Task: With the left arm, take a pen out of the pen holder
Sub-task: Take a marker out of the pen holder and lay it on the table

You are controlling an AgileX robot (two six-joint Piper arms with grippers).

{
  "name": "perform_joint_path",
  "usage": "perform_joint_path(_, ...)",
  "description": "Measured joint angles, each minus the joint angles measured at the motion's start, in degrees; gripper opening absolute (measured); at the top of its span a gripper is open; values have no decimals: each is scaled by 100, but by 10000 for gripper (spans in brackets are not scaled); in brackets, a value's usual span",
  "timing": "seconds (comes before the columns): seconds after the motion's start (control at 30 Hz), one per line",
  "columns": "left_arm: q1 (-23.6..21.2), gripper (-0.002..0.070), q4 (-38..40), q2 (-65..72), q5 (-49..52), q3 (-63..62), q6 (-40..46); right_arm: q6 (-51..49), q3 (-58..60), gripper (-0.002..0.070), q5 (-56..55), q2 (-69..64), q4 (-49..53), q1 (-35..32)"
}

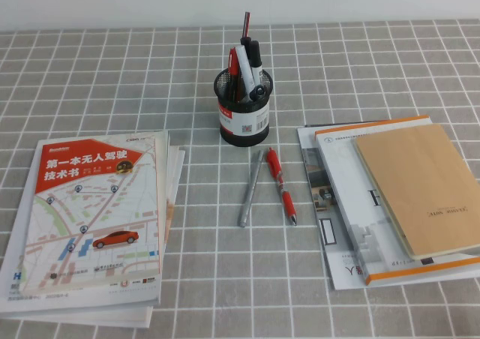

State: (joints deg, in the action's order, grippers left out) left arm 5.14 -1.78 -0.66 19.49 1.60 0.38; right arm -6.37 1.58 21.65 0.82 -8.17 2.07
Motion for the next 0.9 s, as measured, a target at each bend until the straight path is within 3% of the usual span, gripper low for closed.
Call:
perform_joint_path(0.5,0,-3,55,0,-50,0,-38,0,0,-13,0,0,0,0)
perform_joint_path(0.77,0,-3,1745,0,-1242,0,-758,0,0,-13,0,0,0,0)
perform_joint_path(0.9,0,-3,2180,0,-2090,0,-882,0,0,-13,0,0,0,0)
